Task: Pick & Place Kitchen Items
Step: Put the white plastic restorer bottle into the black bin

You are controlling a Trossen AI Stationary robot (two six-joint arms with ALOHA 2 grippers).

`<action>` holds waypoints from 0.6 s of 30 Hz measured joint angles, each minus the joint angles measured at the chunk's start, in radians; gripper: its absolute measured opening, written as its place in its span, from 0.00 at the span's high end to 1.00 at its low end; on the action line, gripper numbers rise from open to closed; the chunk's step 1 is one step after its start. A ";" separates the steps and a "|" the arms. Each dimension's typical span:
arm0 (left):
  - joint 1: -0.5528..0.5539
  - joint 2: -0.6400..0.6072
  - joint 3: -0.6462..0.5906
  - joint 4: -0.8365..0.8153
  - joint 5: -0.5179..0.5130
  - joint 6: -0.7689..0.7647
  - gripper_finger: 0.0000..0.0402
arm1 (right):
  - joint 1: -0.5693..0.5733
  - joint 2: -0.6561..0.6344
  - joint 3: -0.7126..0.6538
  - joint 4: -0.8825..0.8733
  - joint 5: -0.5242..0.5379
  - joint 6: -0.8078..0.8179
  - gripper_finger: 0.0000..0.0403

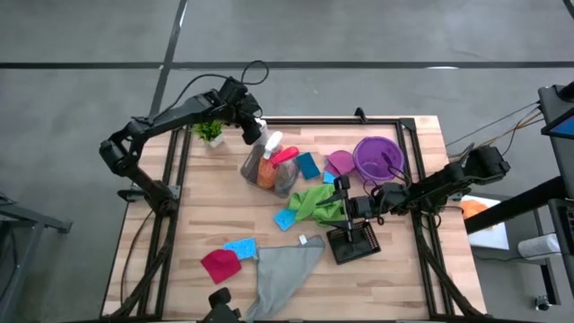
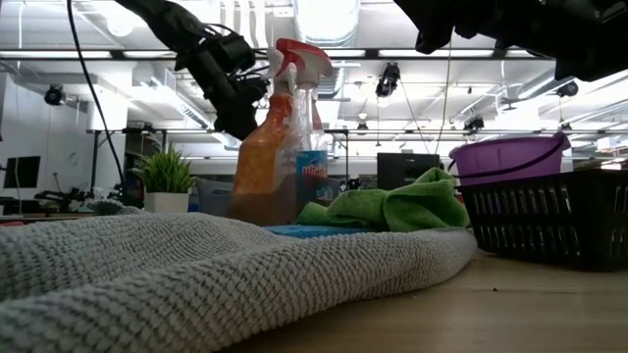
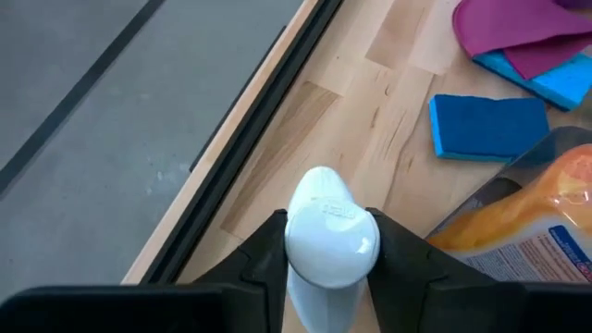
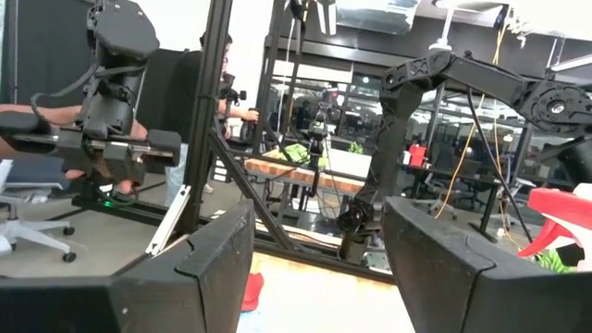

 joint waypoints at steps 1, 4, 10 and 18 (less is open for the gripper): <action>0.000 -0.002 0.000 0.000 0.000 -0.001 0.73 | 0.000 0.000 0.000 -0.001 0.000 0.000 0.43; -0.001 -0.021 0.004 -0.014 -0.002 -0.024 0.73 | 0.000 0.000 0.000 -0.004 0.000 0.000 0.43; -0.006 -0.104 0.072 -0.098 -0.048 -0.140 0.73 | 0.000 0.000 0.000 -0.006 0.000 0.000 0.43; -0.047 -0.250 0.123 -0.249 -0.126 -0.377 0.73 | 0.000 0.000 0.000 -0.003 0.000 0.000 0.43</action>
